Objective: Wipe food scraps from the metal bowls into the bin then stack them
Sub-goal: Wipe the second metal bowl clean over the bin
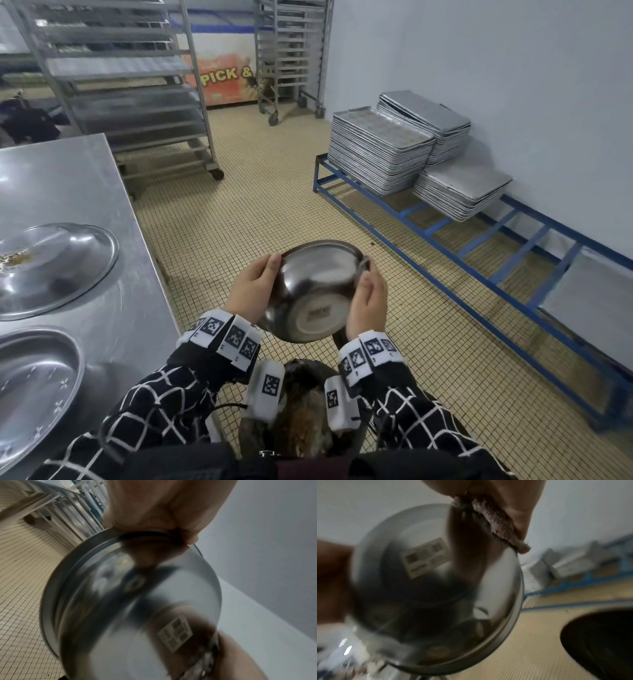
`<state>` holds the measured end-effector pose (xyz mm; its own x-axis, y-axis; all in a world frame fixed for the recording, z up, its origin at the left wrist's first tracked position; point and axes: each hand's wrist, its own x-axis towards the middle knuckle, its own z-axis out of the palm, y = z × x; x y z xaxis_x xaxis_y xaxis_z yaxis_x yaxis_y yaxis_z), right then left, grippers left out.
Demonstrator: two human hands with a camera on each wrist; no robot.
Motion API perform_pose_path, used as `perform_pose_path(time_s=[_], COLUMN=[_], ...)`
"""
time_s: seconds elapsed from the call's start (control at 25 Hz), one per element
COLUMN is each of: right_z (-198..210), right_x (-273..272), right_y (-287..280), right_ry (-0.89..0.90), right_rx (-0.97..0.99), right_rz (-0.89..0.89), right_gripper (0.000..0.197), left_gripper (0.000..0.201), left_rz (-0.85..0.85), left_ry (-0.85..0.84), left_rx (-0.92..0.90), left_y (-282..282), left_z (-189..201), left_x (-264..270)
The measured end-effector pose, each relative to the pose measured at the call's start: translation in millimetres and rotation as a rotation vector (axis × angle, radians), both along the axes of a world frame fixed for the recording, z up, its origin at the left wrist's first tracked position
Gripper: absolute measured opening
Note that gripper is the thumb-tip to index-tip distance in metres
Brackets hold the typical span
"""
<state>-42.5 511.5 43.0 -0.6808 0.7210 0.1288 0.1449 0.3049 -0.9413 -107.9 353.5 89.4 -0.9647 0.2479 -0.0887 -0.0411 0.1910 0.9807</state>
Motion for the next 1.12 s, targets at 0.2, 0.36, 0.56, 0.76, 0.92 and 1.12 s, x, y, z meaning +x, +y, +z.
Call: perform_pose_path(time_s=[0.2, 0.36, 0.56, 0.76, 0.92, 1.12], right_z=[-19, -9, 17, 39, 34, 17], right_x=[3, 11, 3, -11, -15, -6], right_y=[29, 45, 58, 45, 29, -4], right_ry=[0.027, -0.045, -0.154, -0.262, -0.185, -0.022], right_rx=[-0.527, -0.231, 0.172, 0.595, 0.691, 0.680], right_rz=[-0.060, 0.074, 0.211, 0.557, 0.607, 0.279], right_gripper=[0.021, 0.022, 0.021, 0.020, 0.020, 0.032], left_gripper=[0.029, 0.026, 0.019, 0.022, 0.025, 0.024], left_rz=[0.011, 0.017, -0.146, -0.289, -0.288, -0.074], left_ry=[-0.019, 0.036, 0.101, 0.062, 0.069, 0.024], left_rx=[0.041, -0.020, -0.191, -0.253, -0.288, -0.176], left_y=[-4, -9, -6, 4, 13, 17], left_z=[-8, -26, -30, -20, -17, -16], left_x=[-2, -4, -2, 2, 6, 1])
